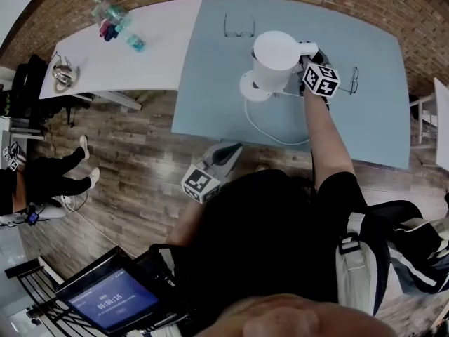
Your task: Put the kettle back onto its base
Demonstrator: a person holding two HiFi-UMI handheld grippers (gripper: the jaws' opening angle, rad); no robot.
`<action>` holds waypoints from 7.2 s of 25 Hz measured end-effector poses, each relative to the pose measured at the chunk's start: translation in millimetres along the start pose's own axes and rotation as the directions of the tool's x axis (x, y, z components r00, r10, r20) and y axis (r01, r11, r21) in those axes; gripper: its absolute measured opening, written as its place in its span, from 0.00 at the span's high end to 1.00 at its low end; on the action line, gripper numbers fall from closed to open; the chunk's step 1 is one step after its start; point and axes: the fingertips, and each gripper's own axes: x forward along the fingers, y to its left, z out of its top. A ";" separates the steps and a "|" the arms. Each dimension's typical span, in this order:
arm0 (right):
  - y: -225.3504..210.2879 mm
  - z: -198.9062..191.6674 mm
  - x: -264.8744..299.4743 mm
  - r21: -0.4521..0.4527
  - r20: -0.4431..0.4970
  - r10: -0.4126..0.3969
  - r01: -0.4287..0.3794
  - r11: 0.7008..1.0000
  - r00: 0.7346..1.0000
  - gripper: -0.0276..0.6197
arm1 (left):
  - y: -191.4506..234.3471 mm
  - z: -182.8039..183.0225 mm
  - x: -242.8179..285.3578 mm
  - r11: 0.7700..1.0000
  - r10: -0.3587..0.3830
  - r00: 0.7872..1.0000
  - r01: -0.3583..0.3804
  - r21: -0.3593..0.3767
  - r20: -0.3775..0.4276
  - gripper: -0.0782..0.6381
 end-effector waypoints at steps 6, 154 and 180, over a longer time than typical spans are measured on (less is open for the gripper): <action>17.7 -9.2 5.6 0.015 -0.003 0.032 -0.032 0.999 0.999 0.79 | 4.0 -8.8 -11.3 1.000 0.016 1.000 -0.016 -0.002 0.006 0.89; 349.1 -100.9 -301.3 -0.171 -0.121 0.542 -0.555 0.814 0.832 0.95 | -26.0 -49.9 -185.4 0.995 -0.094 0.995 0.094 -0.033 0.024 0.89; 418.0 -120.1 -367.3 -0.243 -0.109 0.522 -0.532 0.811 0.846 0.95 | -46.2 -39.0 -238.5 0.993 -0.105 0.991 0.100 0.059 0.086 0.89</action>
